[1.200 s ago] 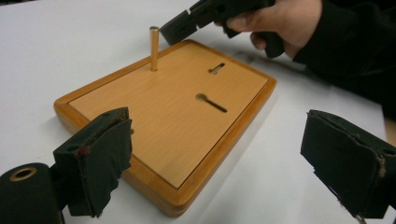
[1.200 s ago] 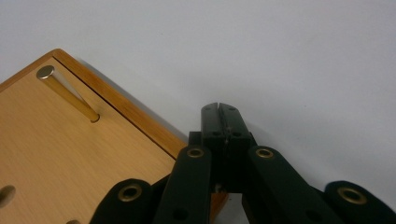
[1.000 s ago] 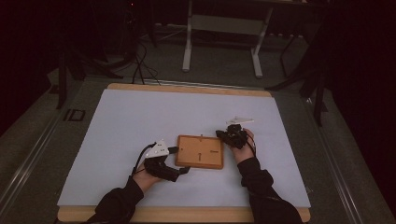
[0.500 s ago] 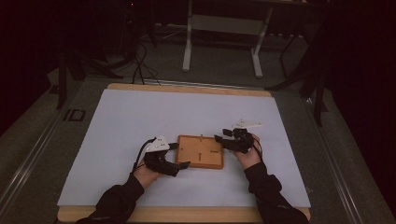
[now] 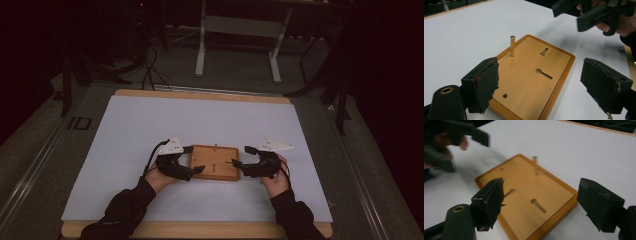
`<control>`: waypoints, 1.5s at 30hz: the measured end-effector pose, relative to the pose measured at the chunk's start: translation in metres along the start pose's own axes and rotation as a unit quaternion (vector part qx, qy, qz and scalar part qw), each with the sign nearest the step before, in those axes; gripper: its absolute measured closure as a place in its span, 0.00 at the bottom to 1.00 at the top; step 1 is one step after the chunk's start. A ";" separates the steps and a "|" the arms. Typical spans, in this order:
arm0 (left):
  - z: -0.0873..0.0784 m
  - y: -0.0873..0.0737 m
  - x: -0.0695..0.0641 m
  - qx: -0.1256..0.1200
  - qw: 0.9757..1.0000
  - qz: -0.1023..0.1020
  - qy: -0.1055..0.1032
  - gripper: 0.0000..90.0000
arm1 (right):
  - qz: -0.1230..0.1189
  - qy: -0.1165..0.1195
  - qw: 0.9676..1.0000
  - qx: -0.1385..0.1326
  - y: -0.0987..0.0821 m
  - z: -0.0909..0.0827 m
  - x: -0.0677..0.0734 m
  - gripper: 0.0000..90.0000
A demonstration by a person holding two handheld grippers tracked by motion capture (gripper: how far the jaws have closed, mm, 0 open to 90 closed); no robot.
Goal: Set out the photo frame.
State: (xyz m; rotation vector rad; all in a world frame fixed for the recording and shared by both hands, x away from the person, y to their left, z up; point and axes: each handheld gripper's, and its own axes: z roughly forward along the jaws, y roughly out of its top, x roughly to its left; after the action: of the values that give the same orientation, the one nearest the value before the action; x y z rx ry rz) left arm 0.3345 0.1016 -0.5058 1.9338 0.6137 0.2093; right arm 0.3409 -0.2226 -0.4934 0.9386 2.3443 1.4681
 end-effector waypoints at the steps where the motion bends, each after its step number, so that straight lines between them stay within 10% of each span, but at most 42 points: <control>1: 0.001 0.001 0.001 0.000 1.000 -0.001 -0.001 0.17 | -0.003 0.003 1.000 -0.001 -0.002 -0.002 0.002 0.24; 24: 0.036 0.019 0.026 0.021 1.000 0.013 0.004 0.29 | -0.030 -0.004 0.999 -0.043 -0.025 -0.040 0.025 0.15; 45: 0.075 0.028 0.038 0.054 0.998 0.039 0.000 0.70 | -0.024 -0.006 0.999 -0.030 -0.029 -0.039 0.029 0.15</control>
State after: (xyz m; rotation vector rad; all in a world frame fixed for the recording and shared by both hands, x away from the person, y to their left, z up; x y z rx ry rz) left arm 0.4063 0.0519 -0.5181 2.0645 0.5590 0.2284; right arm 0.2876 -0.2414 -0.4953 0.8681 2.2854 1.5003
